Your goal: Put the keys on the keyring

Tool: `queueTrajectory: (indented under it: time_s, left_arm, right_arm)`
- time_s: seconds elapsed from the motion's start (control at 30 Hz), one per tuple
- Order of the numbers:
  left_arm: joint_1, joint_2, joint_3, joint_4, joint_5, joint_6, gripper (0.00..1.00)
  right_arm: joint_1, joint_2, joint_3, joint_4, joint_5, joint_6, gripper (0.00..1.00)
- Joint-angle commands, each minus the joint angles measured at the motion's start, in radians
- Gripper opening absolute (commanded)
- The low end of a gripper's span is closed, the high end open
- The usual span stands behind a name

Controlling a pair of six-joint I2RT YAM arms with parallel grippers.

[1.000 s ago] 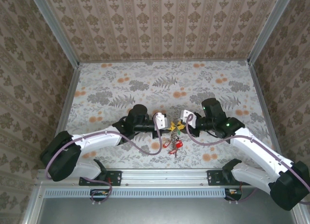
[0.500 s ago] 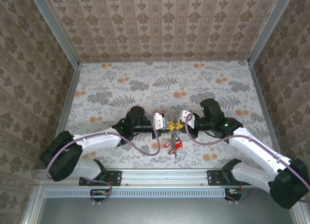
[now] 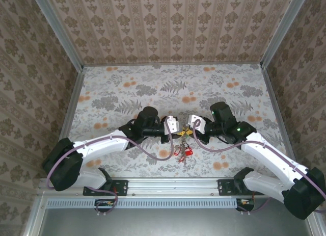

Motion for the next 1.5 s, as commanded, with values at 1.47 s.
queueTrajectory:
  time_s: [1.47]
  left_arm:
    - [-0.01,0.045,0.102,-0.087,0.106,0.038,0.0]
  right_arm:
    - [0.009,-0.02,0.003,0.01,-0.052,-0.004,0.0]
